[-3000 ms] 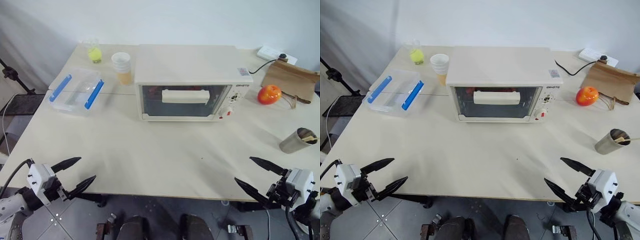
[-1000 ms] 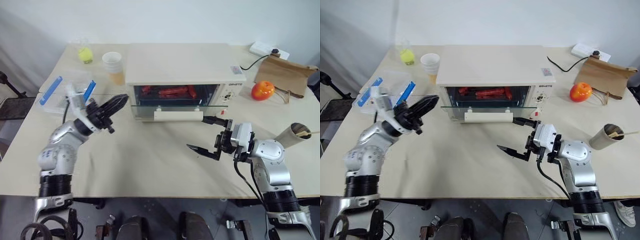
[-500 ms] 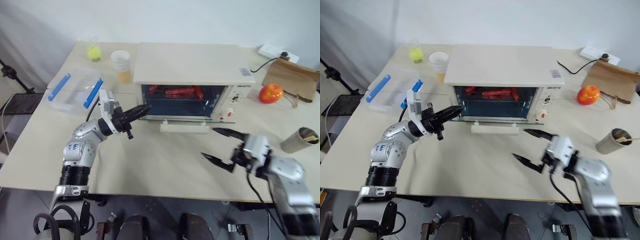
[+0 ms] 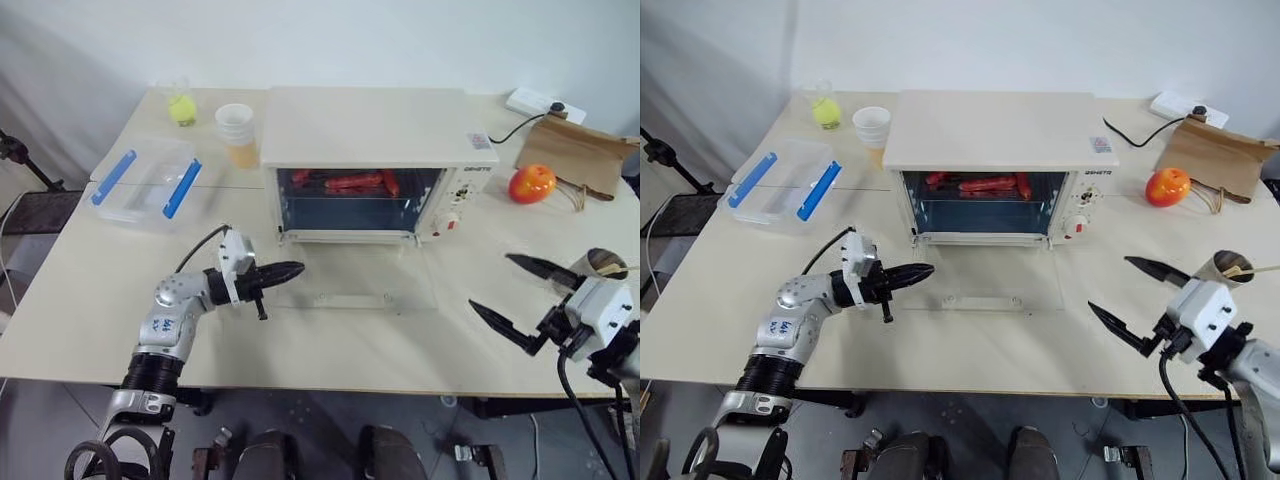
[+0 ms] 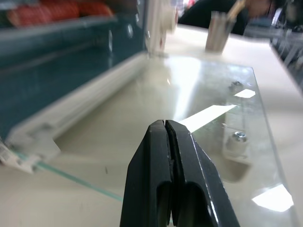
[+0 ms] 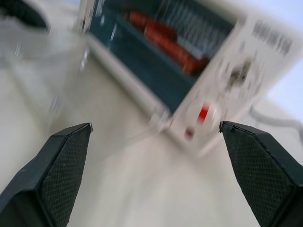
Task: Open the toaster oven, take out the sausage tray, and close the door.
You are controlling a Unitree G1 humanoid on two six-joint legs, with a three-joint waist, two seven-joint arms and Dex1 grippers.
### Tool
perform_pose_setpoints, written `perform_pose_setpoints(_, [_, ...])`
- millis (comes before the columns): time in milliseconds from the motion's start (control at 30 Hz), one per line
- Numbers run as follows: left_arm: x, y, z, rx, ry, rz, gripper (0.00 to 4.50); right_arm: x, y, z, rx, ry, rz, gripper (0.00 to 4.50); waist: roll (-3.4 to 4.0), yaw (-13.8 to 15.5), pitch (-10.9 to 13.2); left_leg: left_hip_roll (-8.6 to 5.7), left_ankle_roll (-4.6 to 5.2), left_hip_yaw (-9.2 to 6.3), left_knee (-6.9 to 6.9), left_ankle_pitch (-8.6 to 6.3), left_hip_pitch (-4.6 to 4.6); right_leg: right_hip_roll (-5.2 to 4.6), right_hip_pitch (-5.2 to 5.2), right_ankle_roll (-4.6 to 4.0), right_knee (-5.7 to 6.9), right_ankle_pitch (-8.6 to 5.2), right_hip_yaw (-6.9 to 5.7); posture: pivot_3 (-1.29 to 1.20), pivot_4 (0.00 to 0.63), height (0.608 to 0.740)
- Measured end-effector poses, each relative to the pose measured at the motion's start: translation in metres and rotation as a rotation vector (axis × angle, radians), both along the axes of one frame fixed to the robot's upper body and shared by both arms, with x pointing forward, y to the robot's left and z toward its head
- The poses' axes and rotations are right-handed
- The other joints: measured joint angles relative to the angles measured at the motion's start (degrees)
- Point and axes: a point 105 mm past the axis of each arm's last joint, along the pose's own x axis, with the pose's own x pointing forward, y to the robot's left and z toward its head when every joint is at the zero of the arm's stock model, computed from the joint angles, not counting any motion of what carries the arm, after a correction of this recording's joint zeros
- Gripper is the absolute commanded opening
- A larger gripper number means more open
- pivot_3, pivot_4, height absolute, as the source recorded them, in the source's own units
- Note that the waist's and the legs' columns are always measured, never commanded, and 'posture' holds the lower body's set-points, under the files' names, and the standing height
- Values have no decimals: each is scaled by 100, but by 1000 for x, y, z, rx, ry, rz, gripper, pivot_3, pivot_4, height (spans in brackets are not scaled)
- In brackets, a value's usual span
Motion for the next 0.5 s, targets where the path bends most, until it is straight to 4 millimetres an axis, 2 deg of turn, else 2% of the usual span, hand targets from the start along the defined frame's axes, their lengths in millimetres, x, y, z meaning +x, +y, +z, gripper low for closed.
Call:
perform_pose_setpoints(133, [-3, 4, -1, -15, -19, 28, 41, 19, 28, 7, -63, -73, 48, 4500, 0, -25, 0, 11, 0, 3, 2, 0, 3, -2, -4, 0, 11, 0, 1, 0, 150, 740])
perform_pose_setpoints(233, [-12, 8, -3, -63, 6, 36, 606, 34, 57, 14, -137, -183, 63, 4500, 1, -65, 0, 23, 0, -1, 2, 1, 2, -2, -10, -1, 25, 0, -3, 0, 150, 740])
perform_pose_setpoints(333, [-25, 23, 4, -162, 20, 83, 1516, 53, 82, 12, -183, -243, 52, 4500, -1, -106, 1, 29, -1, 0, 2, 0, -1, -4, -12, -1, 24, 0, -1, 0, 150, 740])
perform_pose_setpoints(433, [-40, 49, 21, -236, -20, 178, 2489, 73, 116, 9, -277, -326, 54, 4500, -1, -182, 1, 34, -3, -2, 2, 2, 0, -4, -15, -3, 31, -2, -4, 0, 150, 740])
perform_pose_setpoints(500, [-48, 61, 29, -238, -43, 226, 3125, 86, 126, 7, -336, -365, 16, 4500, 0, -186, 1, 35, -5, -2, 1, 2, 0, -4, -16, -4, 33, -2, -2, 0, 150, 740])
